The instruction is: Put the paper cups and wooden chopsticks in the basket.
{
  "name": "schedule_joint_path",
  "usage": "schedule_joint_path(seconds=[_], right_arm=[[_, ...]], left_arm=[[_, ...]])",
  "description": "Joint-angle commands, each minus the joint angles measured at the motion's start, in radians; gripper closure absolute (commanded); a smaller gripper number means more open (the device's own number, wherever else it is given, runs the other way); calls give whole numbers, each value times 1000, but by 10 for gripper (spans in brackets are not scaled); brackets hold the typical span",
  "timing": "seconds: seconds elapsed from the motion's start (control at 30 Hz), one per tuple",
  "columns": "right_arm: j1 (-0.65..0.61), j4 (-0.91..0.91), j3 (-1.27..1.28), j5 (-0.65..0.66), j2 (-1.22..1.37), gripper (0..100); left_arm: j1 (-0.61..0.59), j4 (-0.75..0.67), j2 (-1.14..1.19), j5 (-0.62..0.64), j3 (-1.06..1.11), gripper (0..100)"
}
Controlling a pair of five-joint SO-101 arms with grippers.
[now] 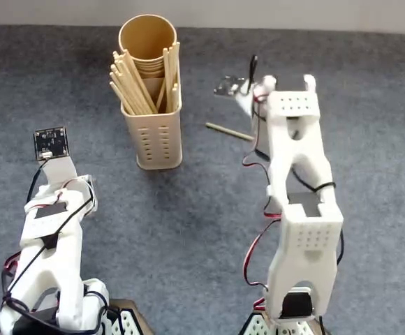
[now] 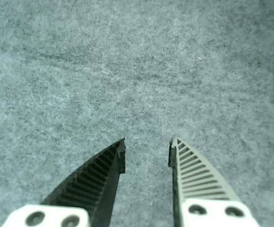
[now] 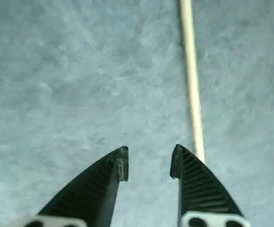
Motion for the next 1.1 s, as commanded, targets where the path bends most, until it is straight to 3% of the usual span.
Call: schedule_joint_path(seconds=[0.0,0.23,0.47,0.6,0.7,0.83,1.07], right_arm=[[25,-180,24,114,56,839],[25,-300,12,120,162,839],[42,-306,-99,121,311,845],[58,-300,-214,115,433,998],[82,-249,-321,98,486,995],[131,-91,-576,-52,487,992],[173,196,-1239,-324,484,992]], left_arm=[[10,-15,-18,-8,-4,822],[15,-15,-18,-8,-4,822],[15,-14,-18,-8,-4,822],[15,-14,-18,-8,-4,822],[15,-14,-18,-8,-4,822],[15,-14,-18,-8,-4,822],[15,-15,-18,-8,-4,822]])
